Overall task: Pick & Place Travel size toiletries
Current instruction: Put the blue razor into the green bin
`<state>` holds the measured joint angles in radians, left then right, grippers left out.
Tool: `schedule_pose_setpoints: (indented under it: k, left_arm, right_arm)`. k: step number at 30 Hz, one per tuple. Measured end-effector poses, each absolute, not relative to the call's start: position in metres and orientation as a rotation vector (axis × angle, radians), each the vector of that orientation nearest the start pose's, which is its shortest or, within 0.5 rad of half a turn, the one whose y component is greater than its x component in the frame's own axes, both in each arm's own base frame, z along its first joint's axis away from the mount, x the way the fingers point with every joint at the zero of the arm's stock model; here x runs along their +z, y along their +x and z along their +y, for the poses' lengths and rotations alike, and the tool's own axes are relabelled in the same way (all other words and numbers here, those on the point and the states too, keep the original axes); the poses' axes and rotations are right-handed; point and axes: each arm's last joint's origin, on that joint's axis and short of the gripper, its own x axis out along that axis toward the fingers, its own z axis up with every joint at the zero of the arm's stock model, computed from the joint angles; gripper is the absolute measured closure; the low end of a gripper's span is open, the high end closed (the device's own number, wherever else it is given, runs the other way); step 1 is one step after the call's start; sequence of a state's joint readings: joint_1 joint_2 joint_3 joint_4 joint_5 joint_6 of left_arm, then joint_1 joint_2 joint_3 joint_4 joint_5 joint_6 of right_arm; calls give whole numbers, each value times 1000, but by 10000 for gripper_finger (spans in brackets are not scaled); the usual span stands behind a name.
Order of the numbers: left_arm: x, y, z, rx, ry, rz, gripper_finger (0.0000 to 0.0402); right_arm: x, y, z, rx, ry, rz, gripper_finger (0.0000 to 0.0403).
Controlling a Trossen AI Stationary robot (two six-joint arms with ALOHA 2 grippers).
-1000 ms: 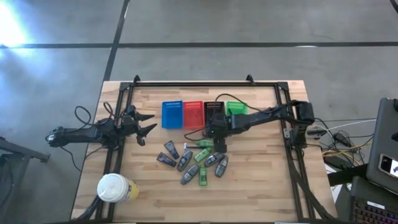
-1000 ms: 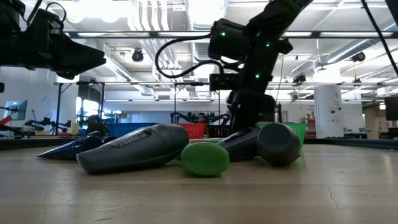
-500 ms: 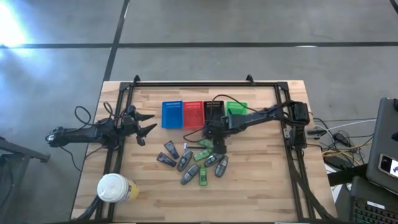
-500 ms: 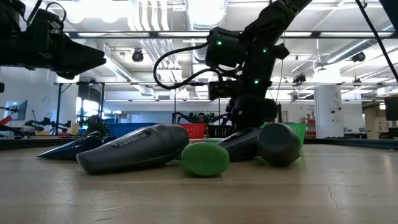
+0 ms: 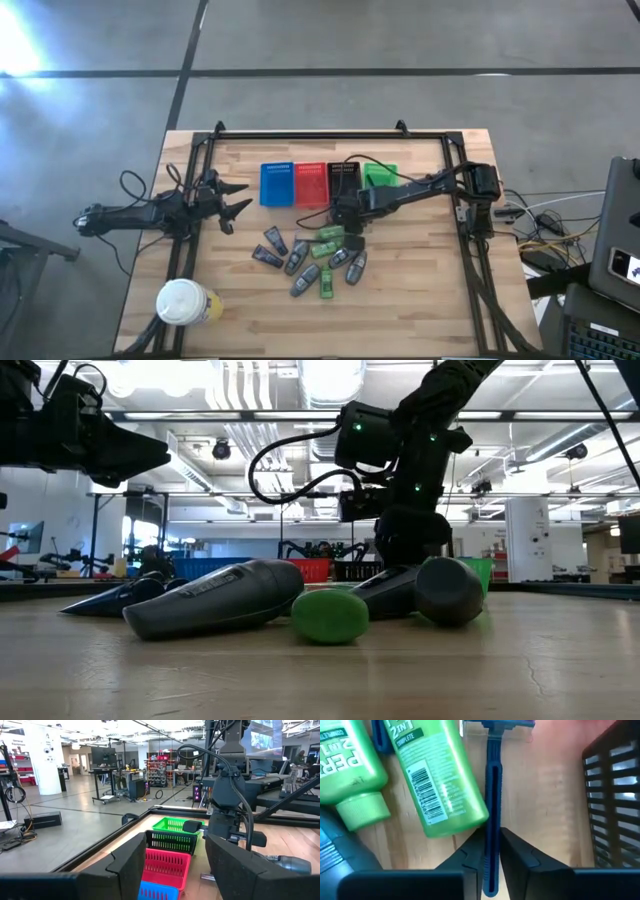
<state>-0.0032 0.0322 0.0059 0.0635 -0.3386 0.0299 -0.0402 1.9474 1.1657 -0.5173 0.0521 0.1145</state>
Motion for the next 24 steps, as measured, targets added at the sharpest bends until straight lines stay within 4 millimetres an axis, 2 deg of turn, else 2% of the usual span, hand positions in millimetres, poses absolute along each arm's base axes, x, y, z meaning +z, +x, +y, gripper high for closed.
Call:
schedule_pose_setpoints:
  k: [4, 7, 14, 17, 18, 21, 24]
  left_arm:
    - [169, 98, 9, 336, 23, -32, 190]
    - [169, 98, 9, 336, 23, -32, 190]
    - [169, 98, 9, 336, 24, -27, 190]
    - [169, 98, 9, 336, 24, -27, 190]
    - [169, 98, 9, 336, 24, -27, 190]
    - [169, 98, 9, 336, 24, -28, 190]
    - [169, 98, 9, 336, 24, -28, 190]
  right_arm:
    - [136, 357, -15, -149, 85, 1285, 373]
    - [148, 347, -14, -159, 96, 1318, 377]
    - [209, 325, -15, -310, 235, 1176, 378]
    - [237, 306, -22, -536, 433, 1064, 378]
    - [241, 297, -28, -634, 513, 1041, 379]
    - [238, 270, -48, -877, 771, 965, 378]
    - [223, 248, -66, -946, 992, 865, 374]
